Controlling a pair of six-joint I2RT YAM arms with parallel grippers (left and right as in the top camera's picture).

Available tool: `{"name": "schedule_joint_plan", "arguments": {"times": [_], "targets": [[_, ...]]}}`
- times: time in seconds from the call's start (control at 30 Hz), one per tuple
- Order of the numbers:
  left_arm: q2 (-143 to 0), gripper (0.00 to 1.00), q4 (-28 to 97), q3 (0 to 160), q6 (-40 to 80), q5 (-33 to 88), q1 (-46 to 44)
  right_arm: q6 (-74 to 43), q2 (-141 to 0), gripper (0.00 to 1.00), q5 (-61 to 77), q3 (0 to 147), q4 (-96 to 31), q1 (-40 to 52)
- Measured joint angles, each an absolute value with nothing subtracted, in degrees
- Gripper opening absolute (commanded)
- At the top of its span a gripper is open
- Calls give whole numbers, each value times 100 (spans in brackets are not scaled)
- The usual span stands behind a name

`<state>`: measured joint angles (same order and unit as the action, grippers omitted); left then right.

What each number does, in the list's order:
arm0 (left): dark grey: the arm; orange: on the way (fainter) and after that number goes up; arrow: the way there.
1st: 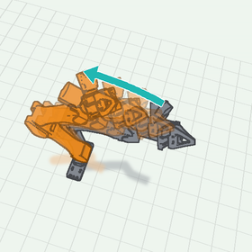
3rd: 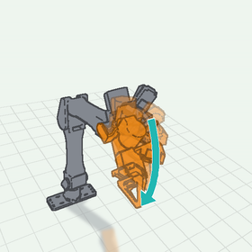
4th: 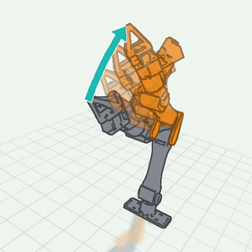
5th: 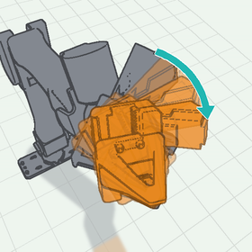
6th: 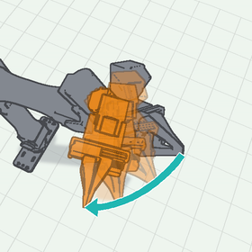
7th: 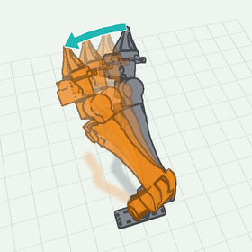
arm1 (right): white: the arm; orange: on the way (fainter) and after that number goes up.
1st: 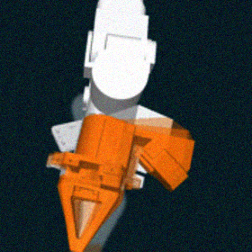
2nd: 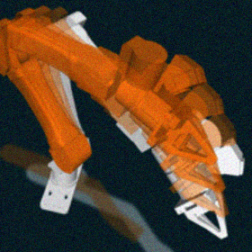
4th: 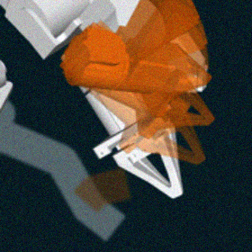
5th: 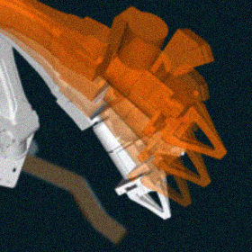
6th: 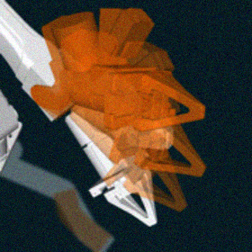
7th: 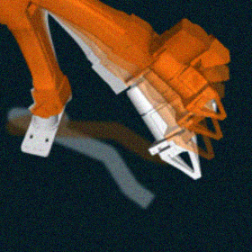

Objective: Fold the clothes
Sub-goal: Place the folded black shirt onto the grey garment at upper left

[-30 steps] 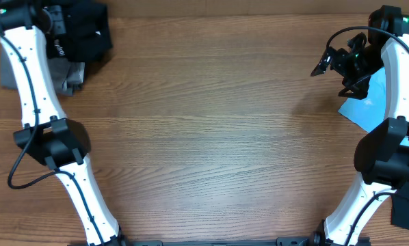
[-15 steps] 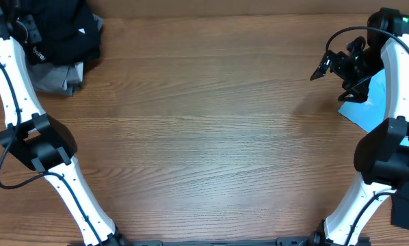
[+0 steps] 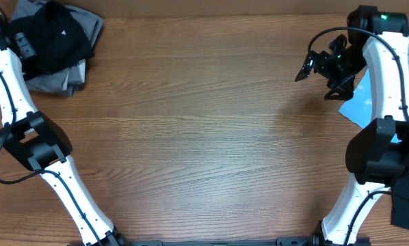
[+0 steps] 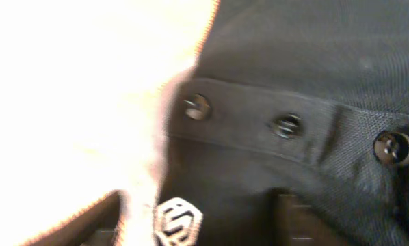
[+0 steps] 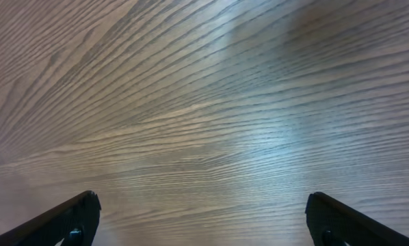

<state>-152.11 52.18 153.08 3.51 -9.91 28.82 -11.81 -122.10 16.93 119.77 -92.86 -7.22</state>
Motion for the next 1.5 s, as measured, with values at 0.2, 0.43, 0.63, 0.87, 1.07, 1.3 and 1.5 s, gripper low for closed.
{"name": "schedule_joint_plan", "arguments": {"times": [0.2,0.43,0.63,0.87,1.07,1.3,1.5], "targets": [[-15130,100,5389,15351,499,-1210,2930,-1592,-12210,100,1409,11977,-9124,-598],[-14105,100,5885,15351,580,-967,2515,-2095,-11843,100,939,11948,-8873,-596],[-12875,100,6455,15524,587,47,1815,-2296,-10506,100,532,11948,-9244,-589],[-12558,100,7041,15629,589,1085,1055,-2681,-8777,100,-174,11952,-9708,38],[-12763,100,7078,15581,589,1306,642,-2982,-7955,100,-451,11957,-9714,827],[-12763,100,7078,15572,589,1396,440,-3107,-7581,100,-425,11957,-9712,867],[-12763,100,7078,15572,589,1396,447,-2679,-7690,100,-375,11957,-9710,873]]}}
